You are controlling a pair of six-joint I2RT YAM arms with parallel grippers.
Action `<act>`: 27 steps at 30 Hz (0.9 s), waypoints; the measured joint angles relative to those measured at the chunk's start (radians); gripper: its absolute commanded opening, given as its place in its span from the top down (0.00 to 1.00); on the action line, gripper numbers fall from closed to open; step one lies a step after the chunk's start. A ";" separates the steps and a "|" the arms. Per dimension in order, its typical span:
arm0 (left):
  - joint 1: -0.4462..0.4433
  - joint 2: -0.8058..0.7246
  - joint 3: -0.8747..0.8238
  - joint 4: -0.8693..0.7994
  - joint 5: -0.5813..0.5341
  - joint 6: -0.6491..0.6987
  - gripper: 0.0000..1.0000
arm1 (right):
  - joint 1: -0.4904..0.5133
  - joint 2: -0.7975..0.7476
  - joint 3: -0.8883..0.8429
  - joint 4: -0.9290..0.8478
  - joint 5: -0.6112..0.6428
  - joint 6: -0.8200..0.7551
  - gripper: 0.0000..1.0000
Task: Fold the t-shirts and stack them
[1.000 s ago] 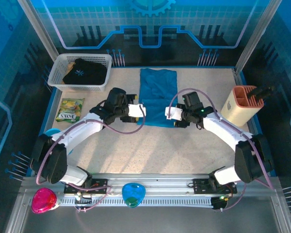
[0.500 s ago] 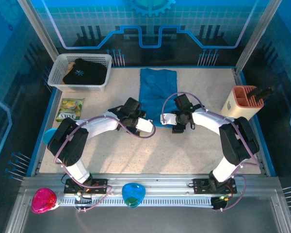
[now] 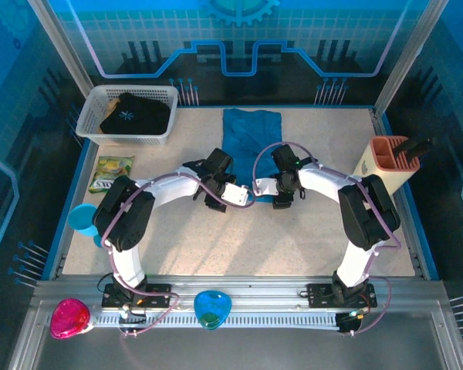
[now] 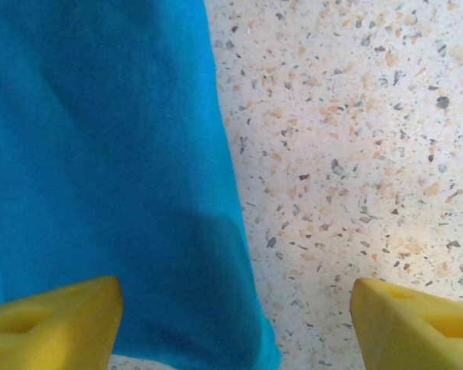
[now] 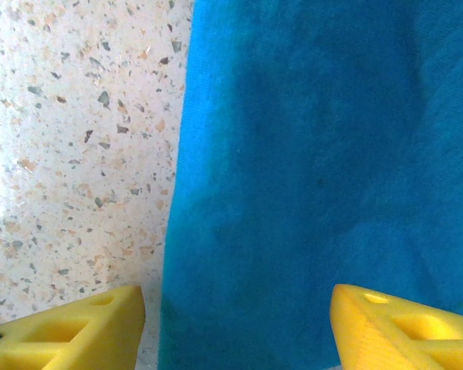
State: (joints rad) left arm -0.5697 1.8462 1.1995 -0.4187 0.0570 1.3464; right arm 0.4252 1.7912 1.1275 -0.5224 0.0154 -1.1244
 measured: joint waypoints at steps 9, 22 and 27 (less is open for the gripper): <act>0.005 0.085 0.071 -0.091 -0.013 0.019 0.26 | 0.000 0.060 0.041 -0.054 0.006 -0.021 0.39; 0.010 0.169 0.174 -0.215 -0.014 0.026 0.46 | -0.001 0.149 0.158 -0.196 -0.016 -0.026 0.60; 0.010 0.176 0.182 -0.235 -0.008 0.040 0.71 | -0.006 0.167 0.183 -0.214 -0.027 -0.029 0.71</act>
State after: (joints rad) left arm -0.5594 2.0224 1.3815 -0.6533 0.0486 1.3865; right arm 0.4194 1.9587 1.3109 -0.7364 -0.0120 -1.1534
